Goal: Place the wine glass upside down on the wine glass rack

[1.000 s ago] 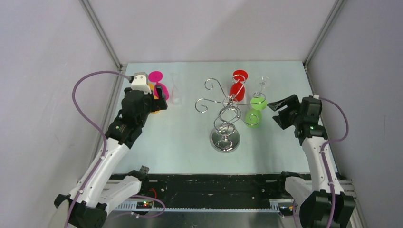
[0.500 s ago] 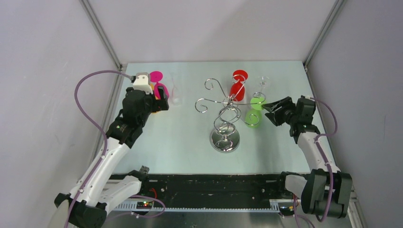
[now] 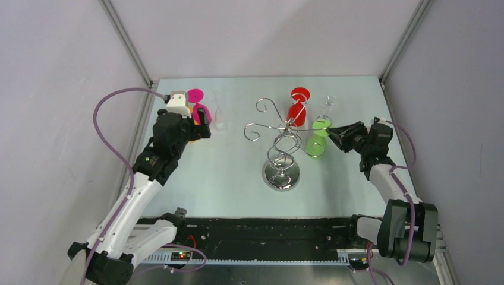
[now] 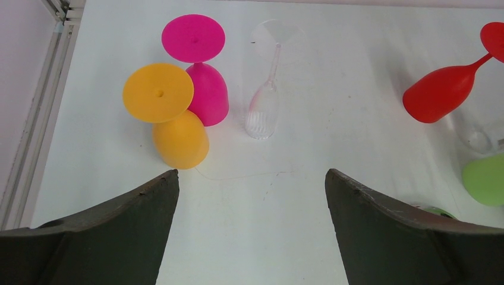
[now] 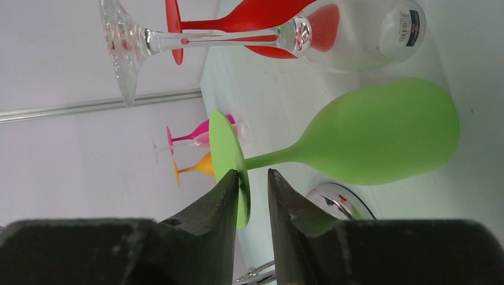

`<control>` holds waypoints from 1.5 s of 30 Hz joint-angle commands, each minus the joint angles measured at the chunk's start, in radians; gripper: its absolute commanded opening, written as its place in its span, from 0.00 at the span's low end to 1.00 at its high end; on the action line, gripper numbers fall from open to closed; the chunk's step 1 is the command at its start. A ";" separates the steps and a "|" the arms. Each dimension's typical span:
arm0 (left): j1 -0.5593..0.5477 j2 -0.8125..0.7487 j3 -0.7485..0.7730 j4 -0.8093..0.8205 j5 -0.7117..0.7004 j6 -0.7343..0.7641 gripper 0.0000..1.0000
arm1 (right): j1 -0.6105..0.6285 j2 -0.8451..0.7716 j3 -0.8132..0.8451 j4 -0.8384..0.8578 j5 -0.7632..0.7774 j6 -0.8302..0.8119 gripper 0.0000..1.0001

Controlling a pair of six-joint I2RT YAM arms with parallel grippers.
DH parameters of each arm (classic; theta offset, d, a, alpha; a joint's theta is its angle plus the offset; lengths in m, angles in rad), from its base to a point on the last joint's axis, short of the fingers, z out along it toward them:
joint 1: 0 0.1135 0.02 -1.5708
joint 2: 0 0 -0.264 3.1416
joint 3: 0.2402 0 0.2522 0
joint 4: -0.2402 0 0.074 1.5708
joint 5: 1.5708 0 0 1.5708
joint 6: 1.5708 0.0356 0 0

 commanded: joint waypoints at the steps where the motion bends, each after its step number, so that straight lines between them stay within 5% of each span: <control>1: -0.006 -0.016 -0.003 0.013 0.001 0.025 0.98 | -0.003 0.000 -0.008 0.069 -0.017 0.007 0.25; 11: -0.006 -0.016 -0.006 0.013 -0.007 0.030 0.98 | -0.004 -0.132 -0.008 0.015 -0.022 0.000 0.00; 28: -0.006 -0.022 -0.007 0.013 -0.012 0.033 0.98 | -0.082 -0.684 0.103 -0.554 0.048 -0.022 0.00; 45: -0.007 -0.040 -0.007 0.014 0.143 0.046 0.98 | -0.103 -0.524 0.467 -0.547 -0.011 0.000 0.00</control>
